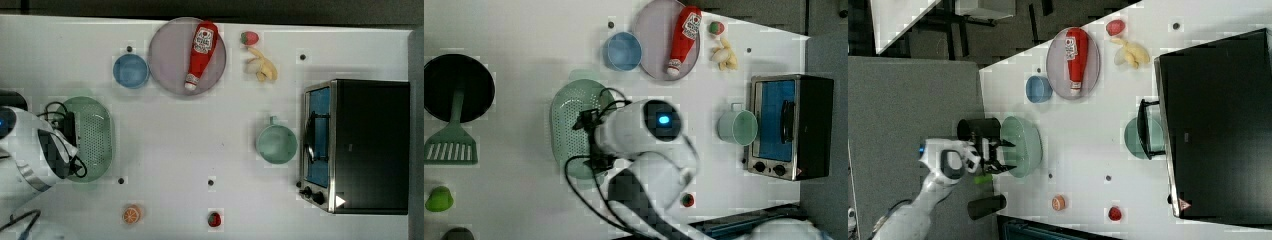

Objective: Drag strainer right to left.

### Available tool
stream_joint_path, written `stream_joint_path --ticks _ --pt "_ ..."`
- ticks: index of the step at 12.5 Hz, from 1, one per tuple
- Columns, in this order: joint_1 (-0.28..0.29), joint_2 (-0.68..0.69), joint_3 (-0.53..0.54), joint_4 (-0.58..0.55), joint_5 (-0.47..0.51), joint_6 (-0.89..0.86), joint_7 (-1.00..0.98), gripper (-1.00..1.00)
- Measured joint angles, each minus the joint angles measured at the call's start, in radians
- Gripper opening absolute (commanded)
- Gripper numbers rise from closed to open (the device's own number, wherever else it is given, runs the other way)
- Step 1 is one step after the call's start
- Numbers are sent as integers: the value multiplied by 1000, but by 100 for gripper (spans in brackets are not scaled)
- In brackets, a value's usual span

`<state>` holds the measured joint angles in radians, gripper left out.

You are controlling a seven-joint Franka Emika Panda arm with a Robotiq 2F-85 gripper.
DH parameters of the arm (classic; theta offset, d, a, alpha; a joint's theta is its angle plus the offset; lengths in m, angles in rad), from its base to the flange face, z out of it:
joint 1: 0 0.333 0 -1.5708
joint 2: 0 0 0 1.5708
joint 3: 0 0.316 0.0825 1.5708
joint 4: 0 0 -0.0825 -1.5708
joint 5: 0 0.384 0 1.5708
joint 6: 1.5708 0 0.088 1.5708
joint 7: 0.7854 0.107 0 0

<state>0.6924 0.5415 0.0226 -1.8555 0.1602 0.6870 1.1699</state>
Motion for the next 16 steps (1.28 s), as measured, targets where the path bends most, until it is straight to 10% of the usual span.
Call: stream_joint_path --ticks 9,16 --pt "-92 -677 -427 85 -151 -469 -653 100" --pt "-195 -786 -716 37 -273 -601 -982 100"
